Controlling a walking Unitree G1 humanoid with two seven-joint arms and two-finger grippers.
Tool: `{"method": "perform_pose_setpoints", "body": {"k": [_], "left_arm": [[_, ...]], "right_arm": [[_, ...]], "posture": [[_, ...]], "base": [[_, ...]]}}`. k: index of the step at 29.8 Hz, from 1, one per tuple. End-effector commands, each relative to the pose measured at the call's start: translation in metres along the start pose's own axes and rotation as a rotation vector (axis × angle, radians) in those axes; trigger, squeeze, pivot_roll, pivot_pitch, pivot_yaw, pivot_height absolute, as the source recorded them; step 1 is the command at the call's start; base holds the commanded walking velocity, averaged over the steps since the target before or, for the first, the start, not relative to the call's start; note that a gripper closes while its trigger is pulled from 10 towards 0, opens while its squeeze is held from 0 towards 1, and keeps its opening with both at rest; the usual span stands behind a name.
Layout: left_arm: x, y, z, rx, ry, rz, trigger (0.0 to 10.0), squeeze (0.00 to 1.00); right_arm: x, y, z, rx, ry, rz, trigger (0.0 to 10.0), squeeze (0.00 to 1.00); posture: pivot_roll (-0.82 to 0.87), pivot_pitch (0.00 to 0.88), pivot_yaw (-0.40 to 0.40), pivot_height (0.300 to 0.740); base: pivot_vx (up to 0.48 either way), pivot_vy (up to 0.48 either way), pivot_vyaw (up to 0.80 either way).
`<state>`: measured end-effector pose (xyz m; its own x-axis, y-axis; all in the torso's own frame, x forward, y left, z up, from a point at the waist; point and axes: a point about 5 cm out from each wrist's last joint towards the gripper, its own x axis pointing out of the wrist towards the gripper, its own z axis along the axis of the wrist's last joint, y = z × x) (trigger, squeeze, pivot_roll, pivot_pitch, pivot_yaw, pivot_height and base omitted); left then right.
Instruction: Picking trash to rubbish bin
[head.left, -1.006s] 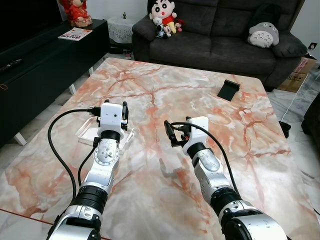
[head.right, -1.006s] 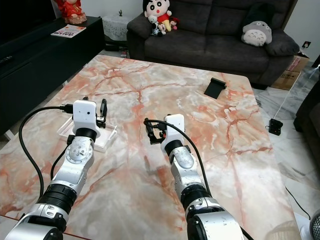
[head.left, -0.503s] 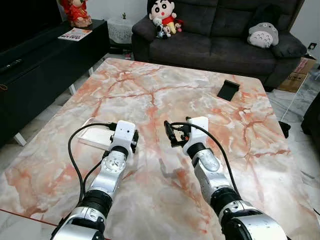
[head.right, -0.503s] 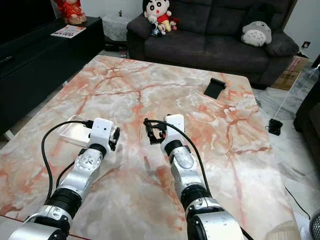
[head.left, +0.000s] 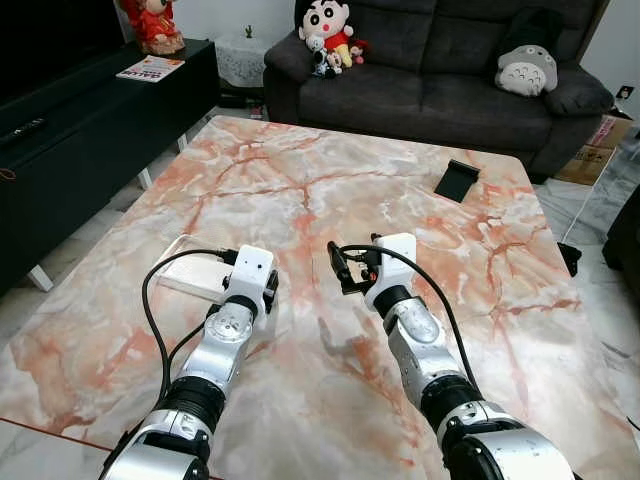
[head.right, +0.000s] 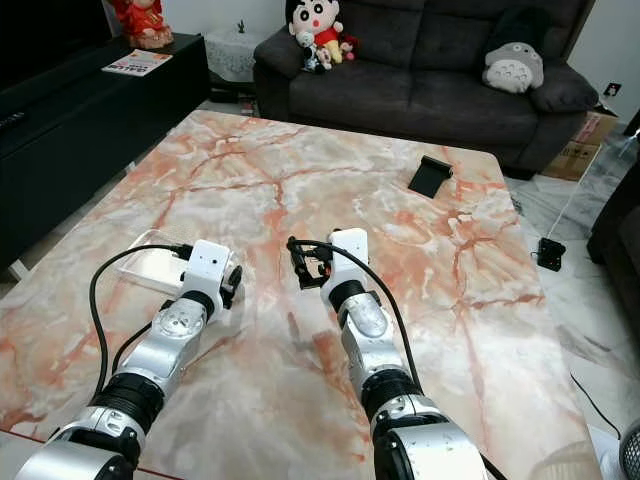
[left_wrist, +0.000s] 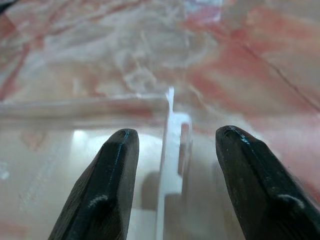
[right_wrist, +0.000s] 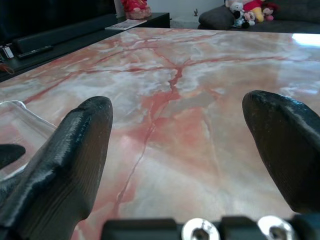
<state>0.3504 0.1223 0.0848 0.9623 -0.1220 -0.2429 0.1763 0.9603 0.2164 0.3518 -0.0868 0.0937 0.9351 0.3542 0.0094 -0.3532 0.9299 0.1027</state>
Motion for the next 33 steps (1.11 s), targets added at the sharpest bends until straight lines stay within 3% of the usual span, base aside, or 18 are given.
{"method": "perform_pose_setpoints", "body": {"k": [1, 7, 8, 13, 14, 33], "left_arm": [[0.002, -0.005, -0.002, 0.005, 0.035, -0.028, 10.0, 0.00], [0.001, -0.006, -0.011, -0.003, 0.116, -0.028, 10.0, 0.00], [0.001, -0.006, -0.012, -0.002, 0.124, -0.027, 5.1, 0.00], [0.001, -0.005, -0.013, -0.003, 0.136, -0.026, 5.1, 0.00], [0.001, -0.006, -0.014, -0.002, 0.138, -0.031, 0.0, 0.00], [0.000, -0.011, -0.016, -0.009, 0.151, -0.066, 0.0, 0.00]], "right_arm": [[0.002, -0.001, 0.003, 0.002, -0.004, -0.003, 10.0, 0.00], [0.002, -0.001, 0.003, 0.002, -0.005, -0.004, 10.0, 0.00], [0.002, -0.001, 0.003, 0.002, -0.005, -0.004, 10.0, 0.00], [0.002, -0.001, 0.003, 0.001, -0.004, -0.004, 10.0, 0.00], [0.002, -0.001, 0.003, 0.001, -0.003, -0.003, 10.0, 0.00], [0.001, -0.001, 0.001, 0.001, 0.002, -0.001, 10.0, 0.00]], "posture": [[0.07, 0.000, -0.083, 0.740], [0.07, 0.000, -0.083, 0.740], [0.07, 0.000, -0.083, 0.740], [0.07, 0.000, -0.083, 0.740], [0.07, 0.000, -0.083, 0.740], [0.07, 0.000, -0.082, 0.740]], "base": [[0.000, 0.000, 0.00], [0.000, 0.000, 0.00], [0.000, 0.000, 0.00], [0.000, 0.000, 0.00], [0.000, 0.000, 0.00], [0.000, 0.000, 0.00]]}}
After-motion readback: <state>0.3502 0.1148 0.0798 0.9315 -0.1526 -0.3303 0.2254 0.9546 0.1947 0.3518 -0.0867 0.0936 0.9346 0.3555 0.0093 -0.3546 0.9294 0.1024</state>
